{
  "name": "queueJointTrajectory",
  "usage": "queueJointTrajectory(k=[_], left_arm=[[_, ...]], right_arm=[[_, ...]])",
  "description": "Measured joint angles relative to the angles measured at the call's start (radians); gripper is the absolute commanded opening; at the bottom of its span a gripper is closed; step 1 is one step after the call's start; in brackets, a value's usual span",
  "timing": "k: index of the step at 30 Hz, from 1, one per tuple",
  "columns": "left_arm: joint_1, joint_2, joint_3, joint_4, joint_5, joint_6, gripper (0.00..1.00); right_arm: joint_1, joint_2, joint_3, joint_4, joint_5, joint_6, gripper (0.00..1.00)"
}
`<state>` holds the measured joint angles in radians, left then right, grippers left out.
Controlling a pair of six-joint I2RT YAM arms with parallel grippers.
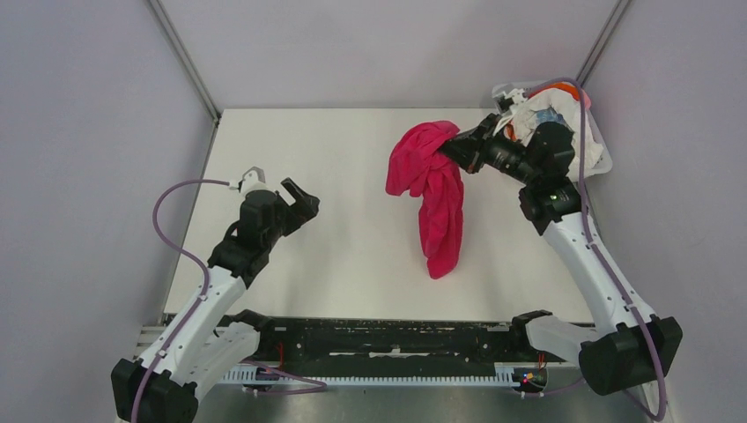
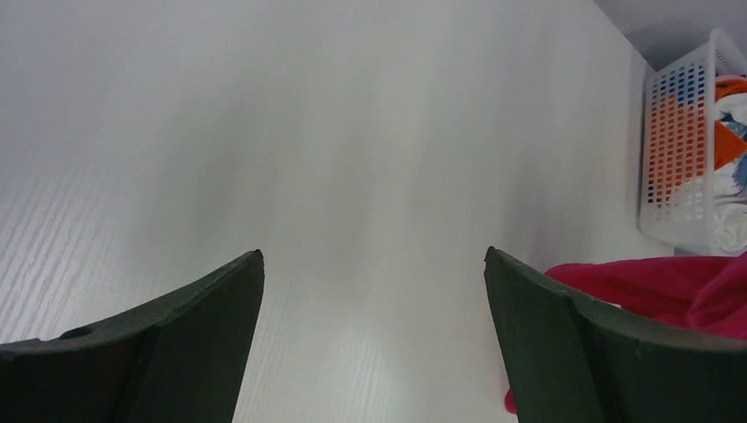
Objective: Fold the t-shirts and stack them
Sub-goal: Move the tshirt to the center of the board
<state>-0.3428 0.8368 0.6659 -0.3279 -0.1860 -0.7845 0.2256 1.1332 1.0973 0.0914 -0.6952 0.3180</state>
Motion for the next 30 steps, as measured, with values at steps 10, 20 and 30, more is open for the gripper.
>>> queueJointTrajectory(k=[10,20,30], left_arm=[[0.000,-0.031,-0.005,-0.126,-0.074,-0.010,1.00],[0.000,-0.094,-0.040,-0.248,-0.117,-0.050,1.00],[0.006,0.072,-0.084,-0.196,-0.116,-0.059,1.00]], right_arm=[[0.373,0.376,0.042,0.053,0.019,-0.086,0.57],[0.435,0.579,0.160,-0.090,0.375,-0.211,0.98],[0.253,0.177,-0.303,-0.076,0.715,-0.134,0.98]])
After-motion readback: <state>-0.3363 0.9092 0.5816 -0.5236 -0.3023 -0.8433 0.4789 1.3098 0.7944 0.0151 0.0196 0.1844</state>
